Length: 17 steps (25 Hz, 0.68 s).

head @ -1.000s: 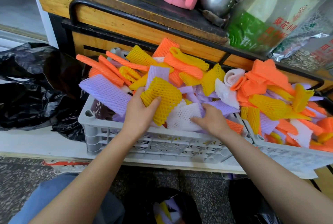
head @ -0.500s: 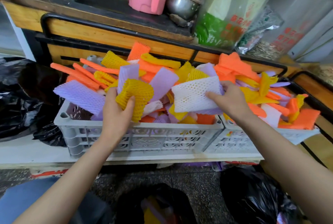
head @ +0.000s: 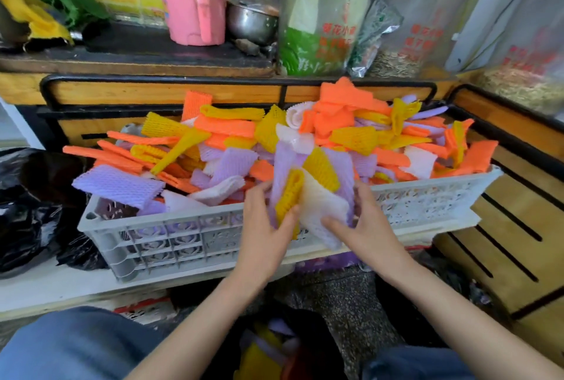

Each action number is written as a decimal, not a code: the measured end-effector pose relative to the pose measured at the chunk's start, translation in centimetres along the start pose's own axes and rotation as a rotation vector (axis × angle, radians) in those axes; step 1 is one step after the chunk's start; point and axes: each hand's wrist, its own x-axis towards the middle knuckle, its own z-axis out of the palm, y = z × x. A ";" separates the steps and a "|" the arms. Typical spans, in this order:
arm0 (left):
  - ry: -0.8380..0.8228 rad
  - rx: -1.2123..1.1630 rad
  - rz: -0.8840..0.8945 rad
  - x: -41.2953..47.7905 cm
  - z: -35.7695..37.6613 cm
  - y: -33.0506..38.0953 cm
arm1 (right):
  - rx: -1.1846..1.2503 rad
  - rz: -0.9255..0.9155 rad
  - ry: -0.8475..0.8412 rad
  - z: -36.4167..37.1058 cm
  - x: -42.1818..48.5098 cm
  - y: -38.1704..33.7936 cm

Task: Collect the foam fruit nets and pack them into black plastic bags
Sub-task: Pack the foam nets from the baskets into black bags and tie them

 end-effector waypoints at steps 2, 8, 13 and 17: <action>-0.106 0.038 0.023 -1.8 0.9 0.0 | 0.050 0.063 -0.031 -0.3 -1.8 0.9; -0.298 0.170 0.093 -7.3 2.5 -2.5 | 0.238 0.326 -0.068 0.2 -6.4 4.1; -0.517 0.325 0.021 -12.0 3.0 -5.8 | 0.262 0.582 0.051 3.6 -8.7 8.0; -0.710 0.353 -0.048 -12.8 2.1 -7.5 | 0.265 0.757 0.116 5.8 -10.2 11.6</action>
